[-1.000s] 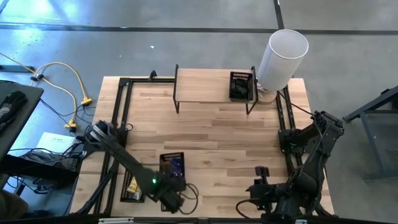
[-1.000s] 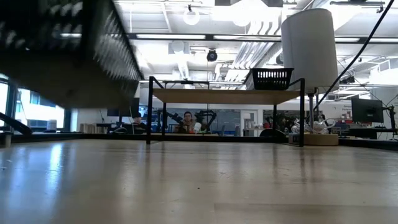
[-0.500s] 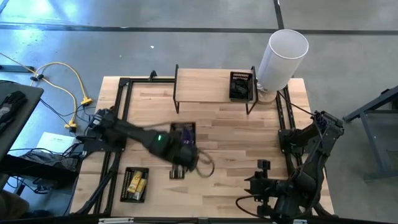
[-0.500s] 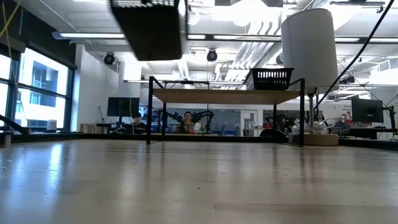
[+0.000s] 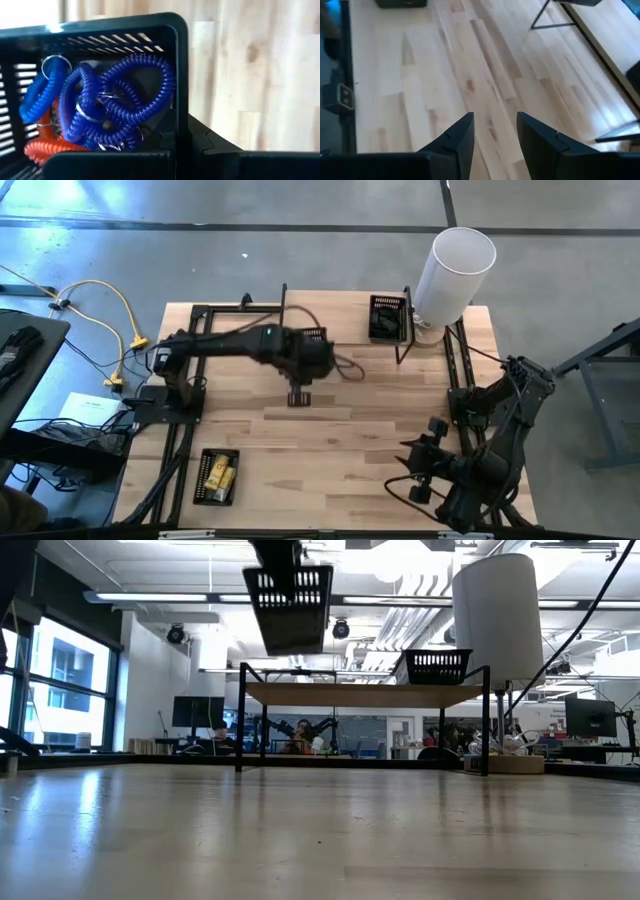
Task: Pick & Place Office Desk Supplies
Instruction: Put the right black basket with the spring key chains on the shelf
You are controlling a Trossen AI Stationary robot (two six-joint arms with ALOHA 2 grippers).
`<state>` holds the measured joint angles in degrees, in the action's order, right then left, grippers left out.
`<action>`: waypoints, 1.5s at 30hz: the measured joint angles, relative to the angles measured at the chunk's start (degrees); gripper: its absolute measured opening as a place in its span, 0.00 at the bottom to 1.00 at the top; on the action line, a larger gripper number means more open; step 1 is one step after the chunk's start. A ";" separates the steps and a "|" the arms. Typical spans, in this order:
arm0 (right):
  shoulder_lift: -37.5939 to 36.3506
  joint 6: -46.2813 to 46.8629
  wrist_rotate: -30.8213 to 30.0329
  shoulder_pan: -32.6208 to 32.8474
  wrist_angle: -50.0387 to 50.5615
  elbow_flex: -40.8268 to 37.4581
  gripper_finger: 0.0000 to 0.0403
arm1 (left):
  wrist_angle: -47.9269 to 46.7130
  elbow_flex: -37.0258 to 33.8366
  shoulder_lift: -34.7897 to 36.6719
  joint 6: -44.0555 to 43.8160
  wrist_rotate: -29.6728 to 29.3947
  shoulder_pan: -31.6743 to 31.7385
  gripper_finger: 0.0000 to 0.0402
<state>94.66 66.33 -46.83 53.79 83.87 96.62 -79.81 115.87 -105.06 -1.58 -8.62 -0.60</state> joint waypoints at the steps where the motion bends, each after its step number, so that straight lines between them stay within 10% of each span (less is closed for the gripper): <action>1: -0.03 0.33 0.15 -0.35 0.47 0.00 0.34 | 0.00 0.00 0.00 1.45 0.15 1.12 0.00; 45: -2.10 2.94 1.43 -6.28 6.10 0.02 0.34 | 0.57 2.40 -6.23 17.83 0.86 18.66 0.00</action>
<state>92.55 69.28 -45.40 47.51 89.97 96.64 -79.24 118.28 -111.29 16.25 -7.76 18.05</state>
